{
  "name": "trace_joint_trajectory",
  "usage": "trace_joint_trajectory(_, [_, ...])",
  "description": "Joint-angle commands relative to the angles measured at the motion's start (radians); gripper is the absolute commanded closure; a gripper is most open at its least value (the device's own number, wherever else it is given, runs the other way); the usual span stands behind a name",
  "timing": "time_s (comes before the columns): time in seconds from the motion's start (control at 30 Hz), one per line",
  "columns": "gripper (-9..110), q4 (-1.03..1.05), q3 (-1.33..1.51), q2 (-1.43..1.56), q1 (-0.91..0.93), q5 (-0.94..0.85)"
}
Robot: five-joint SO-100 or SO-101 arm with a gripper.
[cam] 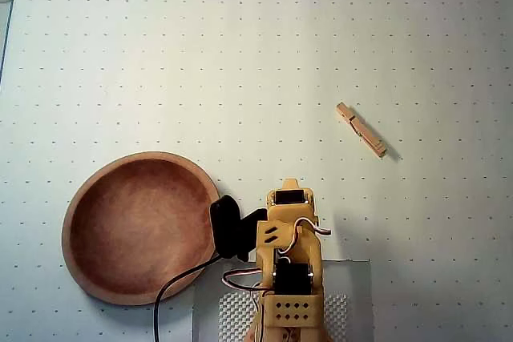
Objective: Grasp a clothespin and put it in the bowl.
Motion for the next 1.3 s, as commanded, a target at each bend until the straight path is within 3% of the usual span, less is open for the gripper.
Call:
trace_joint_trajectory(0.0, [104, -0.003, -0.017, 0.012, 0.008, 0.0])
trace_joint_trajectory(0.43, [104, 0.006, -0.058, 0.012, 0.003, -0.02])
trace_joint_trajectory(0.63, [104, 0.055, -0.242, 0.011, 0.003, -0.225])
trace_joint_trajectory(0.87, [105, 0.209, -0.482, 0.002, -0.003, -0.288])
trace_joint_trajectory(1.27, [105, 0.348, -1.046, -0.655, 0.009, -0.601])
